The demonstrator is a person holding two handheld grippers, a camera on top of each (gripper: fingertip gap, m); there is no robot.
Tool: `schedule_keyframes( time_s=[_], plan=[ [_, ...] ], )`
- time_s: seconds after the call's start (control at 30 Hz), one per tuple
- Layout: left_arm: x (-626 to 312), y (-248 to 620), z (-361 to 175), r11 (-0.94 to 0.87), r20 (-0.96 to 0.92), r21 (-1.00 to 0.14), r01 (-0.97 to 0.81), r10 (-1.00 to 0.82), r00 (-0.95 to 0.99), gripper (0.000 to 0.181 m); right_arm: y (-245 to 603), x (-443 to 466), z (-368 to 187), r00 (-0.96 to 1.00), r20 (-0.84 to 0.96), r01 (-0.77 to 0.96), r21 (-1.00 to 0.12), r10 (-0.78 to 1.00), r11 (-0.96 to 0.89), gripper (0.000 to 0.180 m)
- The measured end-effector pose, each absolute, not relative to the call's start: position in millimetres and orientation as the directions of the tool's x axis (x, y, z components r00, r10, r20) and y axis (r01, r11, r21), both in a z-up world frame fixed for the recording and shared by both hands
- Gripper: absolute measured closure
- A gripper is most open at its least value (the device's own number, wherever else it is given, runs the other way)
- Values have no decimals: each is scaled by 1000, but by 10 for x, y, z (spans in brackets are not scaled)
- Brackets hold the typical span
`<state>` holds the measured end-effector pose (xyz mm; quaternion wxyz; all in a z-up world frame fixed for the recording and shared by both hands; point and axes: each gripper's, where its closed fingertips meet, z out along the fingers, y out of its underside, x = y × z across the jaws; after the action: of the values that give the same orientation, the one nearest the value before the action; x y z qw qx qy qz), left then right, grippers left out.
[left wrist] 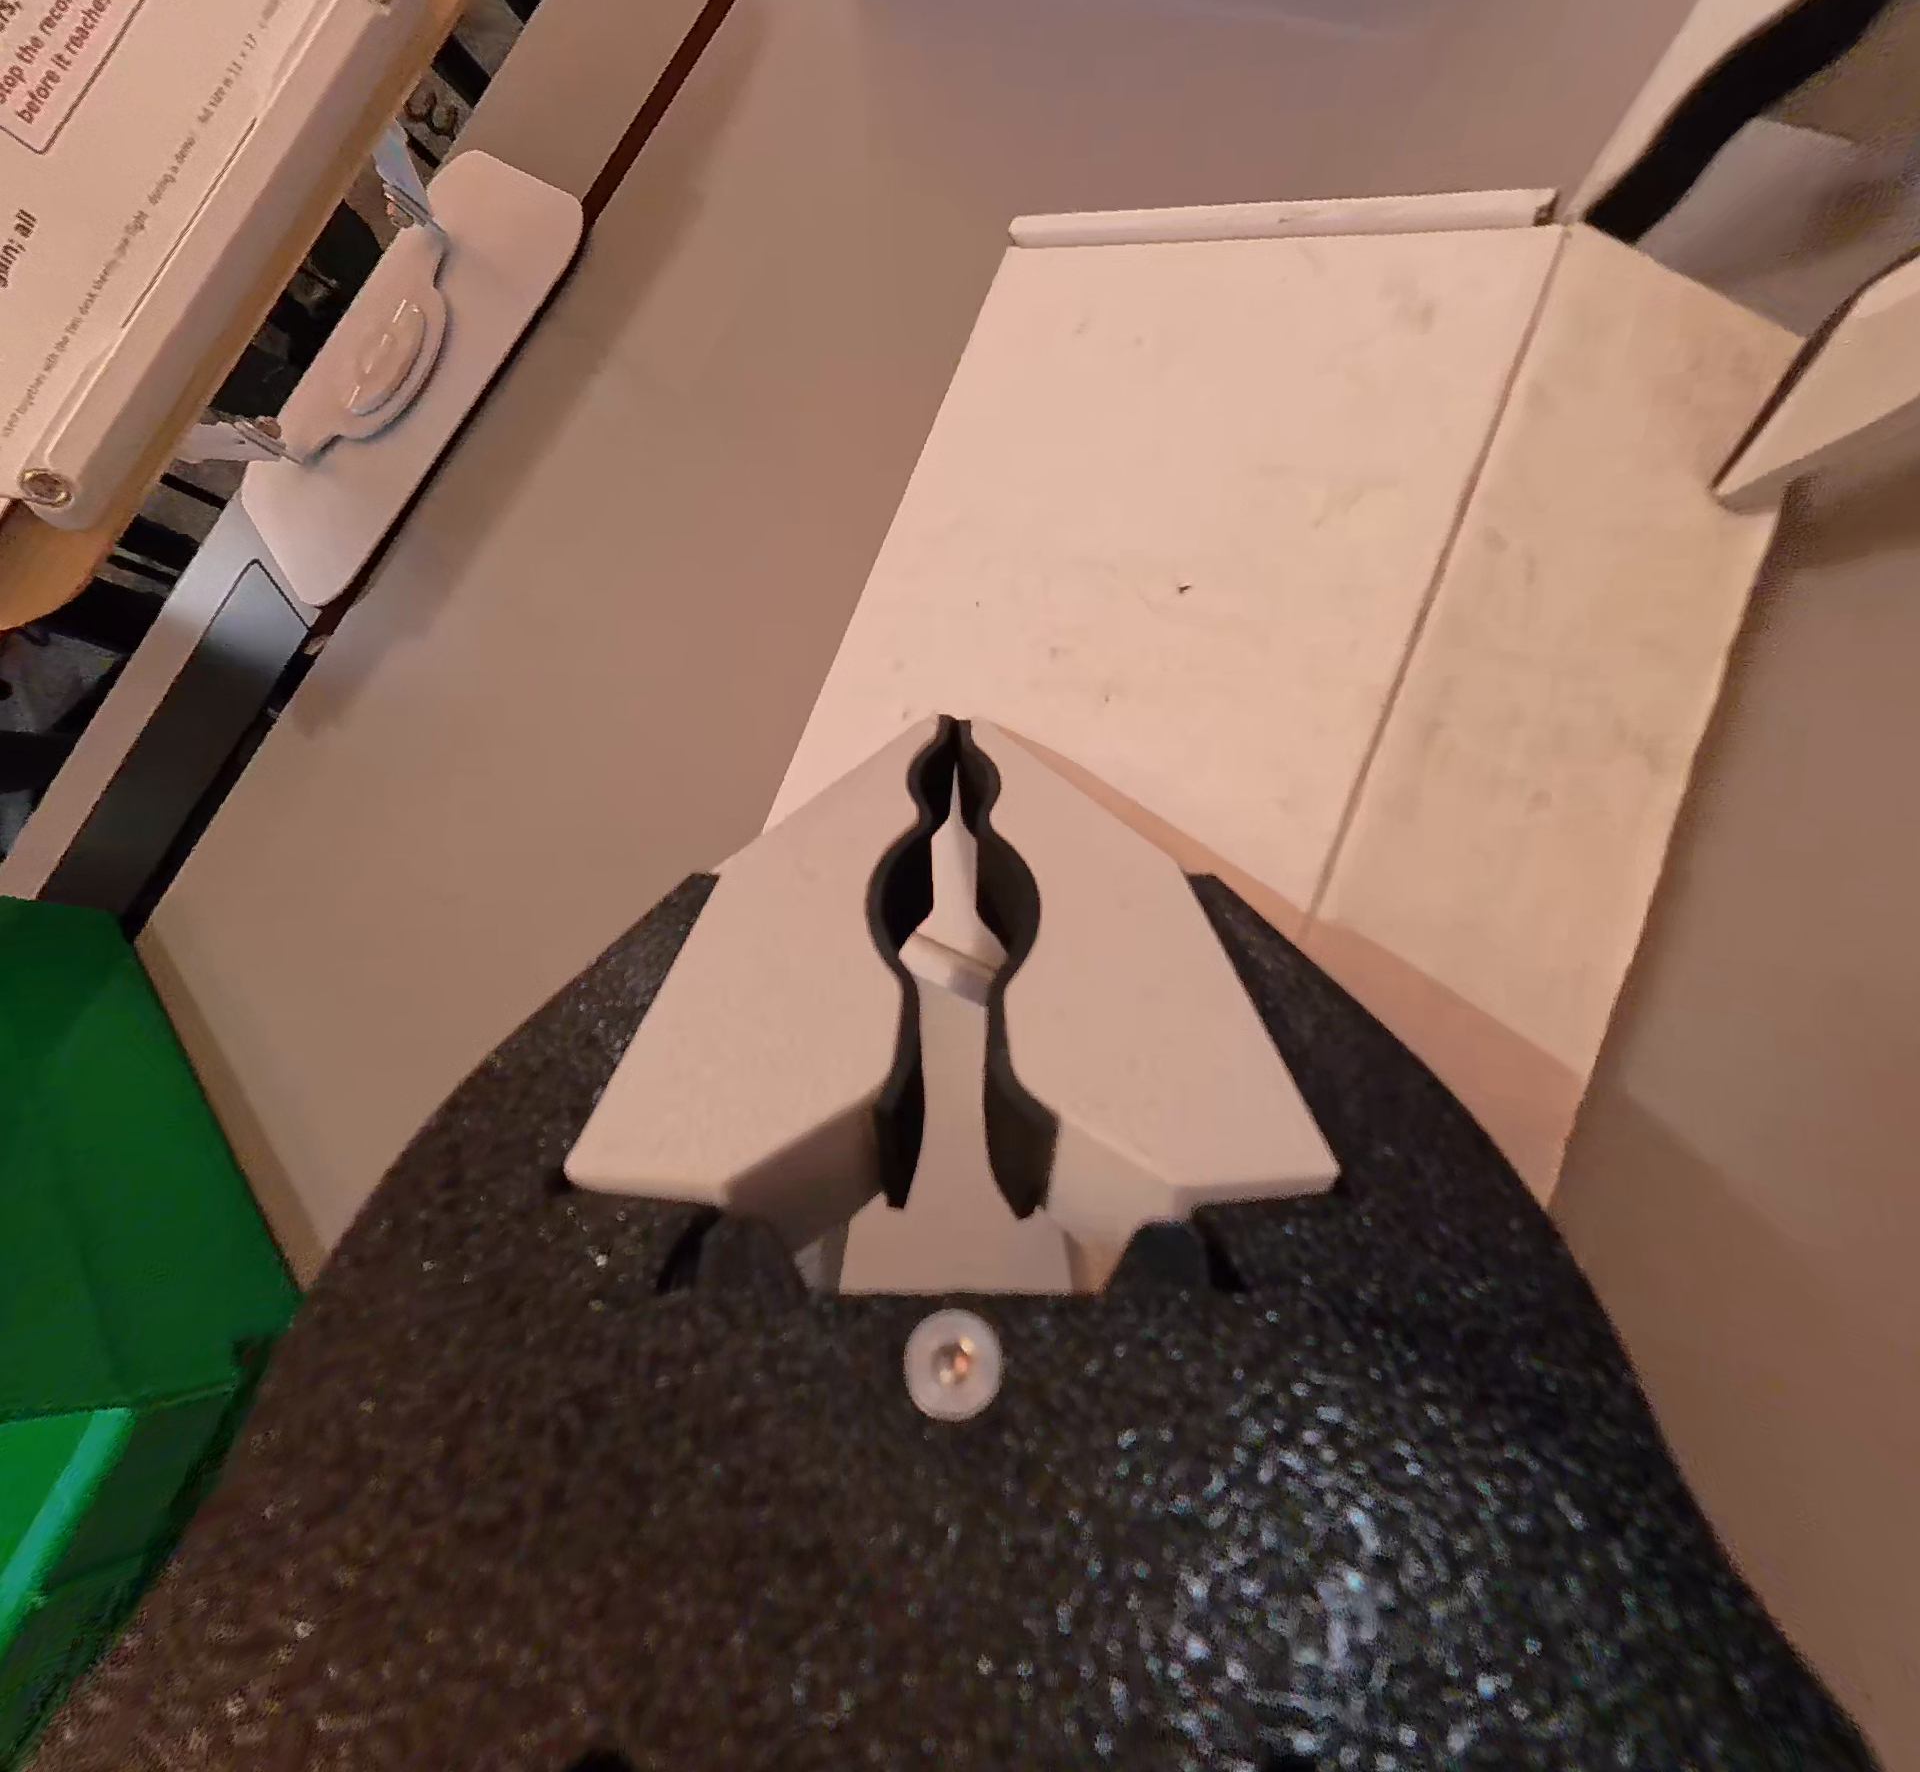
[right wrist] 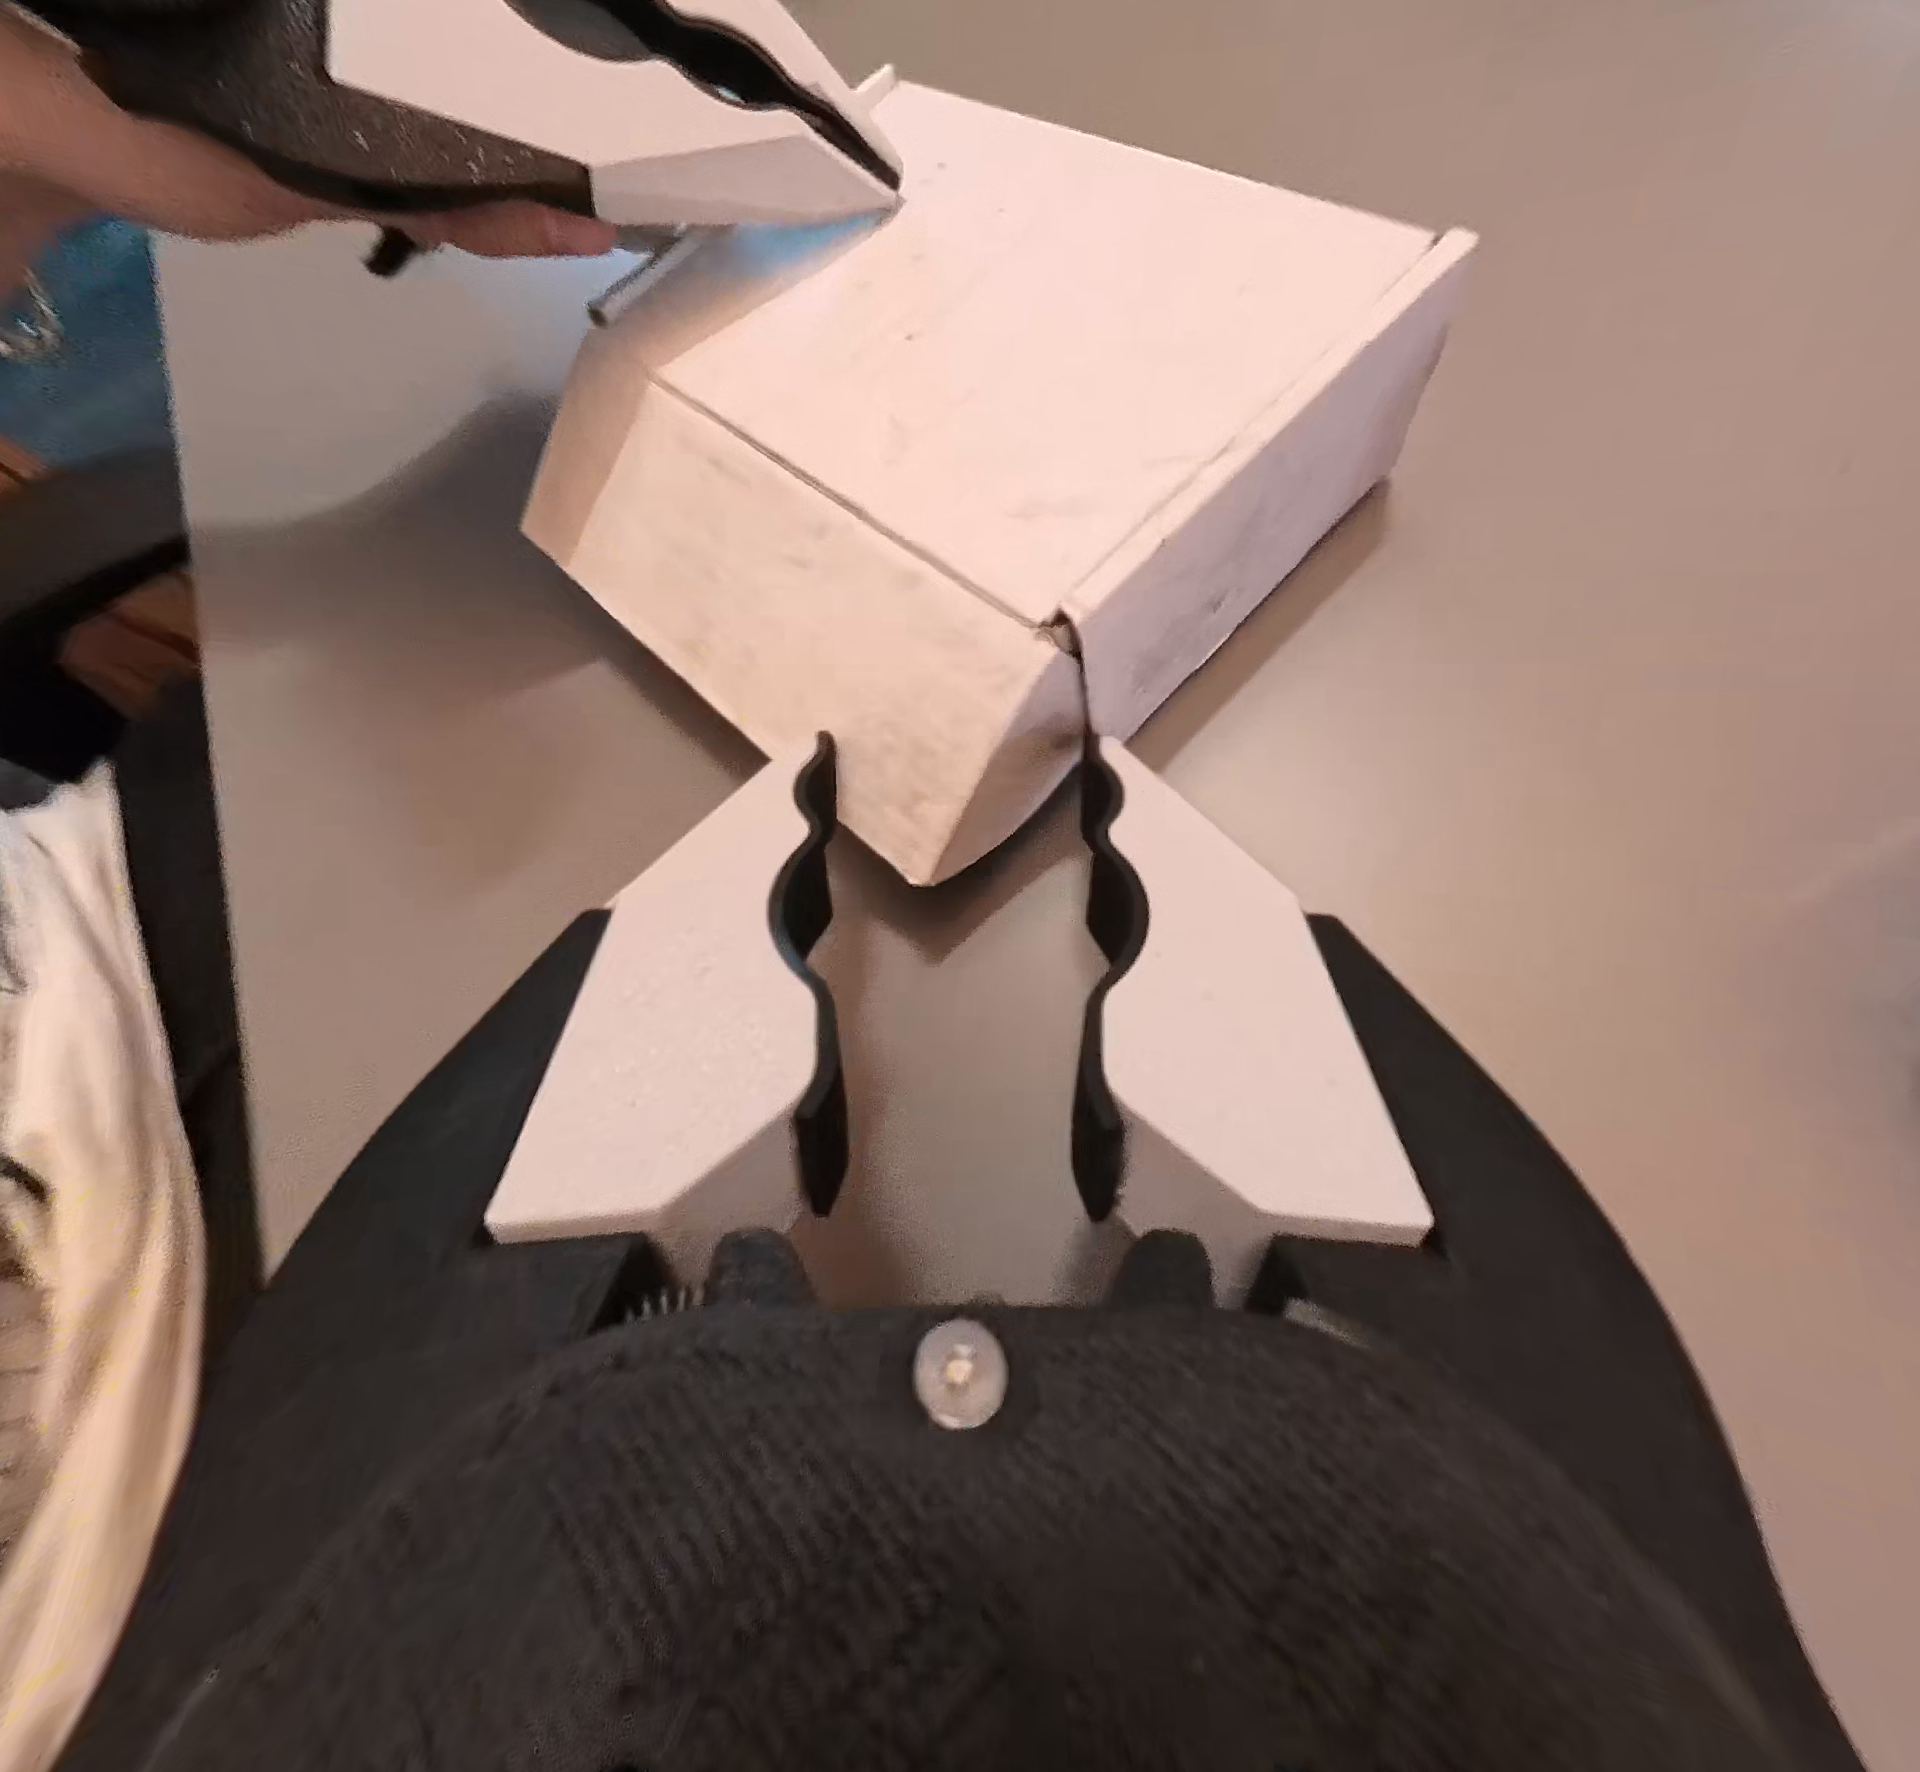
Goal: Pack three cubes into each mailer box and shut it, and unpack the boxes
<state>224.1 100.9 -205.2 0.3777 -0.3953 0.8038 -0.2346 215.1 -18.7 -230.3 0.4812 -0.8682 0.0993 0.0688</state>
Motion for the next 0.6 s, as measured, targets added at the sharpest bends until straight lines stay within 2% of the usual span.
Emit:
schedule_keyframes(
  time_s=[0.07, 0.23, 0.33, 0.47, 0.6],
  plan=[
    [2241, 1008, -2052, 556, -398, -688, -467, -827, -398, 181, -179, 2254, -2336, 981, -168, -195, -814, -99, -548, 116],
    [2245, 1008, -2051, 579, -427, -674, -458, -812, -398, 181, -150, 2349, -2344, 990, -136, -137, -781, -49, -610, 96],
    [2248, 1006, -2048, 577, -430, -677, -457, -814, -390, 181, -67, 2324, -2138, 999, -42, -36, -823, -4, -566, 90],
    [2256, 1003, -2045, 566, -416, -688, -455, -821, -392, 181, 141, 2283, -1786, 995, 91, 96, -888, 33, -451, 105],
    [2250, 1013, -2014, 494, -343, -739, -457, -861, -377, 181, 267, 2452, -1909, 979, 204, 171, -812, 4, -558, 114]
  ],
)
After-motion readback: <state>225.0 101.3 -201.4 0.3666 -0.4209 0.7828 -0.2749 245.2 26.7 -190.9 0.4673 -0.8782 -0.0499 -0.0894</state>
